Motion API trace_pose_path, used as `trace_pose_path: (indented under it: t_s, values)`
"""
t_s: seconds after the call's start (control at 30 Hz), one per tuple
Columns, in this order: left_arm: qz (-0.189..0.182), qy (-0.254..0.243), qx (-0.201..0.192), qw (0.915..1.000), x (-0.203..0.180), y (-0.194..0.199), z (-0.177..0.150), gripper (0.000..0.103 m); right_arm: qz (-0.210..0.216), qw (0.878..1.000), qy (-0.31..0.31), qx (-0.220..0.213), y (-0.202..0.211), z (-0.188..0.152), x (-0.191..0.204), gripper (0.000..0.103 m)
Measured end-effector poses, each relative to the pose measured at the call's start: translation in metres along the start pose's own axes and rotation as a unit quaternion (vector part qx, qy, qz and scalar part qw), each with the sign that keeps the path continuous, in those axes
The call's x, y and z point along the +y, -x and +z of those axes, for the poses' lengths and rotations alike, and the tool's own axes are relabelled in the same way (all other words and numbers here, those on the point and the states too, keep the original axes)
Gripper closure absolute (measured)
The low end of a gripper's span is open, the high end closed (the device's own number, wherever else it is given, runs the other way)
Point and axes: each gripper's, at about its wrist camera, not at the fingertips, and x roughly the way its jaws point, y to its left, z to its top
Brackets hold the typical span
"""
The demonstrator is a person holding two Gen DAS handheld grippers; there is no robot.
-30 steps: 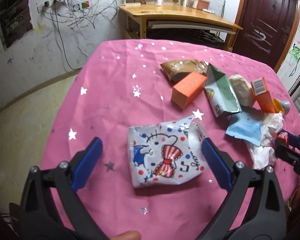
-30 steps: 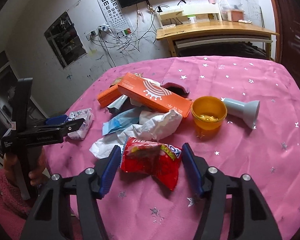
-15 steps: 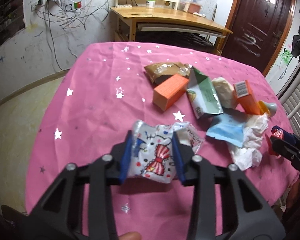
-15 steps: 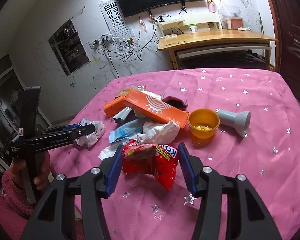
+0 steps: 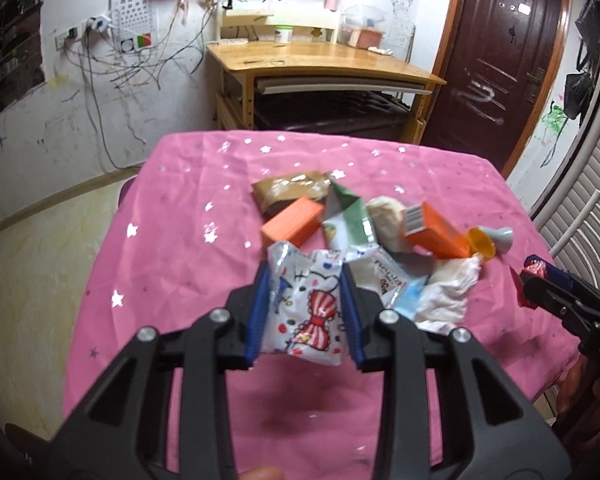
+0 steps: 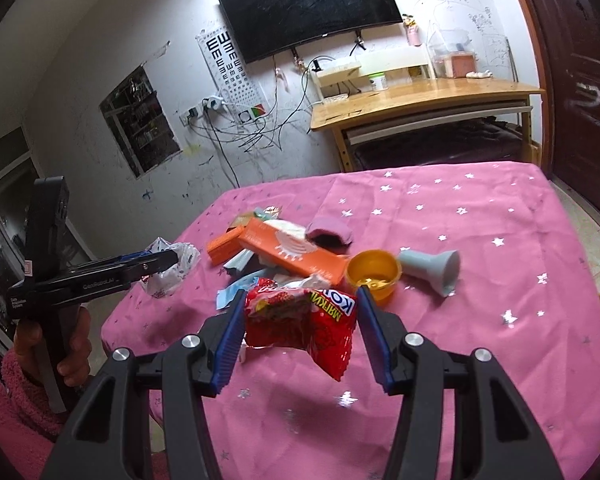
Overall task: Collect trash
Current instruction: 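Carry the wrapper and chip bag over the yellow bin and release both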
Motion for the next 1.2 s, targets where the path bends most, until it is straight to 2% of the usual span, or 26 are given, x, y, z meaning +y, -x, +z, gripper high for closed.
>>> trace_pose_path:
  t_s: [0.3,0.57,0.77,0.93,1.03,1.2]
  values:
    - [-0.033,-0.036,-0.002,0.9988,-0.054,-0.003,0.017,0.071,-0.024,0.999,-0.023,-0.030,0.031,-0.002,-0.031,0.054]
    - [-0.083,-0.068,-0.010,0.9941,-0.126,-0.011,0.041,0.071,-0.079,0.992,-0.072,-0.073,0.083,-0.010,-0.092,0.054]
    - [-0.108,-0.096,0.006,0.9895,-0.181,-0.031,0.050,0.071,-0.119,0.981,-0.115,-0.101,0.120,-0.021,-0.140,0.054]
    - [-0.136,-0.125,0.025,0.9825,-0.237,-0.048,0.057,0.071,-0.147,0.970,-0.151,-0.123,0.143,-0.029,-0.174,0.054]
    - [-0.151,-0.143,0.028,0.9777,-0.274,-0.056,0.058,0.071,-0.161,0.963,-0.175,-0.129,0.150,-0.037,-0.195,0.054]
    - [-0.174,-0.158,0.058,0.9701,-0.336,-0.081,0.058,0.071,-0.189,0.950,-0.215,-0.128,0.150,-0.054,-0.228,0.054]
